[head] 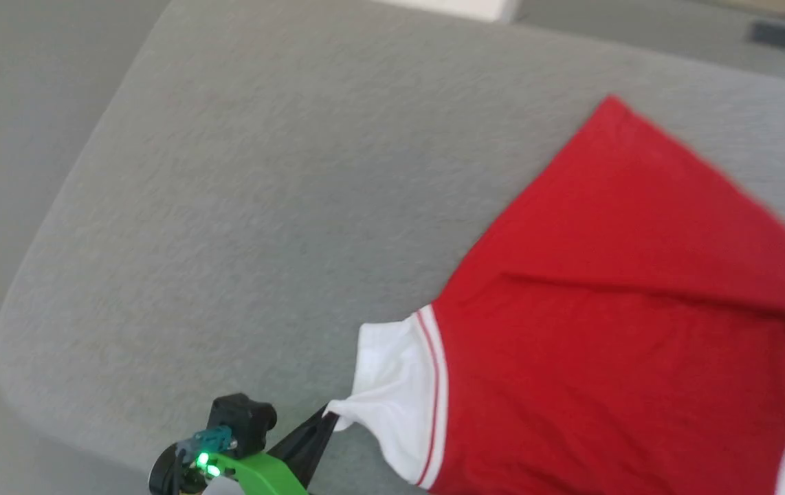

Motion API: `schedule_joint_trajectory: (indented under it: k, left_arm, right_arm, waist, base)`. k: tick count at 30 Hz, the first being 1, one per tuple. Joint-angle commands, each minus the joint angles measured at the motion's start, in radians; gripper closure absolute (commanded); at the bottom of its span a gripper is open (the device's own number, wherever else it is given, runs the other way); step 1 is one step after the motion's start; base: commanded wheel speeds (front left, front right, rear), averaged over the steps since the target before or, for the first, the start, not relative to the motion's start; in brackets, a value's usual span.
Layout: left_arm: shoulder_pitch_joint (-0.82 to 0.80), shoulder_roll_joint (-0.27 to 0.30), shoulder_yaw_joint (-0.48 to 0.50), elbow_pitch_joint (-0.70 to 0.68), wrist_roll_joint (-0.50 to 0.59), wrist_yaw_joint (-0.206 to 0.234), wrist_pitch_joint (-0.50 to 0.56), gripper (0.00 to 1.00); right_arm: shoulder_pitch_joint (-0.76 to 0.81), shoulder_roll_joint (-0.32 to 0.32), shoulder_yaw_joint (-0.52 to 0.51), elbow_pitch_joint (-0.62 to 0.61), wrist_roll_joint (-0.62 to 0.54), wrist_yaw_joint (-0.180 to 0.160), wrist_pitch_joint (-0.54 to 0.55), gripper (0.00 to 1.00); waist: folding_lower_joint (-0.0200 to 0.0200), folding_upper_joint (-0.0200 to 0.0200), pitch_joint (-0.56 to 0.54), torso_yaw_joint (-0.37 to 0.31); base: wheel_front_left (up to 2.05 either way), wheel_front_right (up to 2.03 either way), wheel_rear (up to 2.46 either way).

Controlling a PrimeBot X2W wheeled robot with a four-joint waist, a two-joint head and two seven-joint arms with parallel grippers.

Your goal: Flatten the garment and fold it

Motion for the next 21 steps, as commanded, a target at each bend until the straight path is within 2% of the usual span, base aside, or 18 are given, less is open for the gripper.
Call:
schedule_joint_trajectory:
  k: [1, 6, 11, 17, 18, 19, 20, 21]
  left_arm:
    - [0.012, 0.003, 0.008, 0.004, -0.007, 0.006, -0.011, 1.0]
    - [0.042, 0.009, 0.023, 0.012, -0.025, 0.017, -0.031, 1.0]
    - [0.054, 0.009, 0.035, 0.011, -0.035, 0.026, -0.049, 1.0]
    - [0.036, 0.007, 0.041, 0.001, -0.032, 0.031, -0.051, 1.0]
    - [0.031, 0.007, 0.04, -0.001, -0.03, 0.031, -0.049, 1.0]
    - [0.027, 0.006, 0.039, -0.003, -0.028, 0.031, -0.047, 1.0]
    - [0.023, 0.006, 0.038, -0.005, -0.026, 0.031, -0.046, 1.0]
    - [0.019, 0.005, 0.036, -0.008, -0.024, 0.031, -0.043, 1.0]
  right_arm:
    - [0.067, 0.021, -0.008, -0.034, 0.016, -0.002, 0.021, 1.0]
    - [0.255, 0.077, -0.066, -0.239, 0.056, -0.002, 0.098, 1.0]
    - [0.42, 0.16, -0.126, -0.366, 0.053, -0.002, 0.194, 1.0]
    - [0.474, 0.199, -0.122, -0.366, 0.038, -0.002, 0.194, 1.0]
    - [0.47, 0.197, -0.118, -0.367, 0.034, -0.002, 0.184, 0.88]
    - [0.461, 0.189, -0.109, -0.37, 0.033, -0.002, 0.172, 0.29]
    - [0.452, 0.181, -0.101, -0.374, 0.033, -0.002, 0.163, 0.0]
    - [0.439, 0.166, -0.089, -0.382, 0.035, -0.002, 0.154, 0.0]
  waist:
    - [0.0, -0.0001, -0.153, -0.153]
    - [0.0, -0.0001, -0.182, -0.186]
    - [0.0, -0.0001, -0.19, -0.194]
    - [0.0, -0.0001, -0.169, -0.181]
    - [0.0, -0.0001, -0.166, -0.177]
    - [0.0, -0.0001, -0.161, -0.172]
    - [0.0, -0.0001, -0.157, -0.169]
    - [0.0, -0.0001, -0.153, -0.163]
  base:
    - [0.0, 0.0, 0.0]
    - [0.0, 0.0, 0.0]
    - [0.0, 0.0, 0.0]
    - [0.0, 0.0, 0.0]
    - [0.0, 0.0, 0.0]
    - [0.0, 0.0, 0.0]
    - [0.0, 0.0, 0.0]
    - [0.0, 0.0, 0.0]
